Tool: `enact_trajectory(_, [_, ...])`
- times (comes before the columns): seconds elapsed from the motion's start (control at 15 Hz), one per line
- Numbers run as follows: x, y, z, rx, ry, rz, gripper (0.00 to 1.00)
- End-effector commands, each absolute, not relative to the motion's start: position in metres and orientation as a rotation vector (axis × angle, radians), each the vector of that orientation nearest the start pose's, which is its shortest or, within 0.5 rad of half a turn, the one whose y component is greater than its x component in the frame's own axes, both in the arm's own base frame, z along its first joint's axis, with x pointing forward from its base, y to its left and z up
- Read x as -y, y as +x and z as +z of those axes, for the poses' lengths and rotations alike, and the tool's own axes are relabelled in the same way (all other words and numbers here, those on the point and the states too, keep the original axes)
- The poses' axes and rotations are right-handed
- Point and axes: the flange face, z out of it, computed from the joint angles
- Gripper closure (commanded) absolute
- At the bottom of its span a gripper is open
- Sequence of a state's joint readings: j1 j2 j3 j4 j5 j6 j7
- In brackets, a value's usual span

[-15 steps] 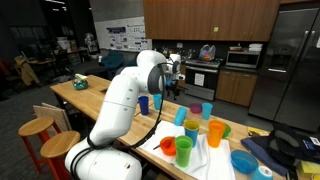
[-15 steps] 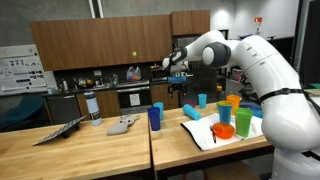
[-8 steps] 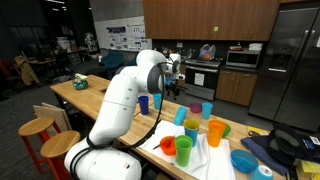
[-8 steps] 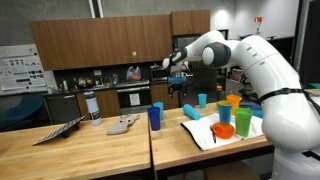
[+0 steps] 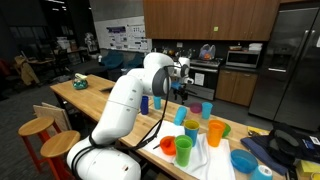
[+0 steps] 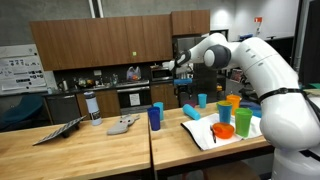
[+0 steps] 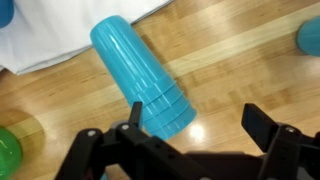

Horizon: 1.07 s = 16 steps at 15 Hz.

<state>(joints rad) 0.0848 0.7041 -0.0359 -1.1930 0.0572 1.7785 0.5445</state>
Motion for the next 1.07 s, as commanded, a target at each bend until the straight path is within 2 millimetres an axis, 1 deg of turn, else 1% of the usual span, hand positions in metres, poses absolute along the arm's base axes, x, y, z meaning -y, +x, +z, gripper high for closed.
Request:
enact_trajectory(0.0, [-0.009,0.738,0.354,-0.827,-3.022,0.221,0.00])
enact_trajectory(0.13, [0.007,0.741,0.352,-0.894,-2.976,0.228,0.00])
enact_trajectory(0.27, [0.011,0.745,0.356,-0.933,-2.916,0.228,0.00])
enact_trajectory(0.47, [0.001,0.752,0.363,-0.967,-2.854,0.224,0.00])
enact_trajectory(0.53, [-0.002,0.754,0.363,-0.952,-2.845,0.240,0.00])
enact_trajectory(0.67, [-0.015,0.755,0.358,-0.945,-2.828,0.283,0.00])
enact_trajectory(0.87, [-0.023,0.753,0.347,-0.925,-2.846,0.372,0.00])
enact_trajectory(1.0, [-0.016,0.756,0.343,-0.961,-2.867,0.377,0.00])
